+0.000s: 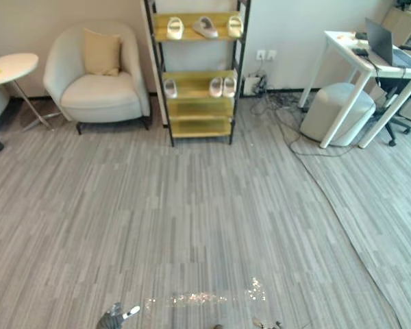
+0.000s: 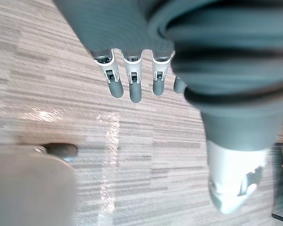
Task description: Organize the slippers on the shoe rack
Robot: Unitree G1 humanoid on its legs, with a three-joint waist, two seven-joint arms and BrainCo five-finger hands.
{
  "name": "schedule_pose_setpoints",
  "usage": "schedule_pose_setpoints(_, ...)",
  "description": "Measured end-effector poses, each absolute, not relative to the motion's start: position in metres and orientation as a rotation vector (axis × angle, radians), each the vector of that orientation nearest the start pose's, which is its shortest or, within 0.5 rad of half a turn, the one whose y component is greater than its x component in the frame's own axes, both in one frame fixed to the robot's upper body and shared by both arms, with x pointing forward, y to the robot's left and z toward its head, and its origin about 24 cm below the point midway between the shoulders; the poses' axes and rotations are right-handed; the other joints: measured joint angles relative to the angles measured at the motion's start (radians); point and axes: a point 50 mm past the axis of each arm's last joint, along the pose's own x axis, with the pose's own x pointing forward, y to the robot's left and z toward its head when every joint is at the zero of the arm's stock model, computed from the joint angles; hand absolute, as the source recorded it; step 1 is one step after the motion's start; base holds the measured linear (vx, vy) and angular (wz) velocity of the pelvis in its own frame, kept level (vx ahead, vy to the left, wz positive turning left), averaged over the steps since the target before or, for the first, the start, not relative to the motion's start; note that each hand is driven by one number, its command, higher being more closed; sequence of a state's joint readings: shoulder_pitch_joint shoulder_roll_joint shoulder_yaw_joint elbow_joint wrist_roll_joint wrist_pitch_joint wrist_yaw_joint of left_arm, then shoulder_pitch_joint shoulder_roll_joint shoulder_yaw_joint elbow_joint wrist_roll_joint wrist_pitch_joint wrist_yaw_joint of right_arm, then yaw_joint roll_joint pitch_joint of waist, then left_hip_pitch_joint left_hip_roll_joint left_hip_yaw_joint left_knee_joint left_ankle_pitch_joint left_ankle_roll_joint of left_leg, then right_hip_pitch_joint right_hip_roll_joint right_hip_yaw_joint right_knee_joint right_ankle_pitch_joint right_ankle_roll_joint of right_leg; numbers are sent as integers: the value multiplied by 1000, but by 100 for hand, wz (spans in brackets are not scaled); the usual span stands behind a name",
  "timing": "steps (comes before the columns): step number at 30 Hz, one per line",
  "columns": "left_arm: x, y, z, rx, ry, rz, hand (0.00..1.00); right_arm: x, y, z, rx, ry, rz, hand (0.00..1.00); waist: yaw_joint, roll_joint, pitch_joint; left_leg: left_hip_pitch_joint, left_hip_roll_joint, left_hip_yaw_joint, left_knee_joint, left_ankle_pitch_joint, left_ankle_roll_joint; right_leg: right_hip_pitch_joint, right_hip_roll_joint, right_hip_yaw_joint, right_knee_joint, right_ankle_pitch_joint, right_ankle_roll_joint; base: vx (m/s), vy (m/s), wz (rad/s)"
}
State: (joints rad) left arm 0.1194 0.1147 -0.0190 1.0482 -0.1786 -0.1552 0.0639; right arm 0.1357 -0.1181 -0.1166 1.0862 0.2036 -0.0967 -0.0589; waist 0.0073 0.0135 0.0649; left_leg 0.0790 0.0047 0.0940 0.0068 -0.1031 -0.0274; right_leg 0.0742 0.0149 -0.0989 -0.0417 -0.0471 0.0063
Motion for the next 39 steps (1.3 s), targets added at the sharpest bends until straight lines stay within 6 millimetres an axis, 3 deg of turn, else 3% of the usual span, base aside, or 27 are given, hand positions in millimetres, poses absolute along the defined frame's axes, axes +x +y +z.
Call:
schedule_pose_setpoints(1,95,188,-158,-36,997,212,0,81,-217,-160,89,1064,-367,0,0,5,3,4,0,8,-7,0,0,1,0,-2,-5,2,4,39,2,-9)
schedule_pose_setpoints(6,103,183,-157,-32,979,191,0,96,-206,-159,111,1029,-344,0,0,11,20,34,2,9,-23,0,-4,33,3,-7,-26,-2,36,42,-9,-1)
schedule_pose_setpoints(9,103,181,-157,-35,977,189,0,104,-200,-158,119,1012,-326,0,1,12,23,32,3,9,-24,0,-5,32,3,-9,-27,-3,37,11,-10,4)
schedule_pose_setpoints(26,102,181,-158,-35,981,190,0,110,-196,-157,96,1006,-295,0,8,7,34,44,2,-6,-32,6,-9,56,1,-52,-33,-1,34,-29,-11,4)
schedule_pose_setpoints(30,105,183,-157,-29,974,193,0,110,-195,-157,94,1008,-291,0,8,-5,43,39,3,-23,-39,17,-13,55,3,-73,-39,-3,31,-9,-27,17)
schedule_pose_setpoints(32,110,189,-155,-14,963,196,0,110,-192,-158,99,1009,-283,0,7,-22,55,-7,6,-22,48,-20,-23,55,0,-89,-31,-11,14,-2,-26,22)
schedule_pose_setpoints(35,117,194,-152,-5,941,201,0,110,-190,-158,106,1010,-283,0,10,-34,77,-127,33,28,314,-95,-47,55,3,-100,-15,-34,-23,-24,-14,16)
schedule_pose_setpoints(37,125,193,-149,-9,916,200,0,110,-193,-157,97,1008,-287,0,20,-23,96,-213,67,80,538,-103,-58,70,3,-88,-2,-59,-35,-35,7,-11)
schedule_pose_setpoints(38,127,191,-148,-26,902,209,0,111,-198,-156,84,1003,-290,0,30,-6,107,-259,95,107,653,-96,-59,85,6,-71,15,-78,-48,66,68,-29)
schedule_pose_setpoints(39,128,189,-148,-42,900,218,0,112,-199,-156,89,997,-295,0,32,4,111,-296,112,117,723,-128,-42,94,6,-60,24,-88,-55,127,118,-28)
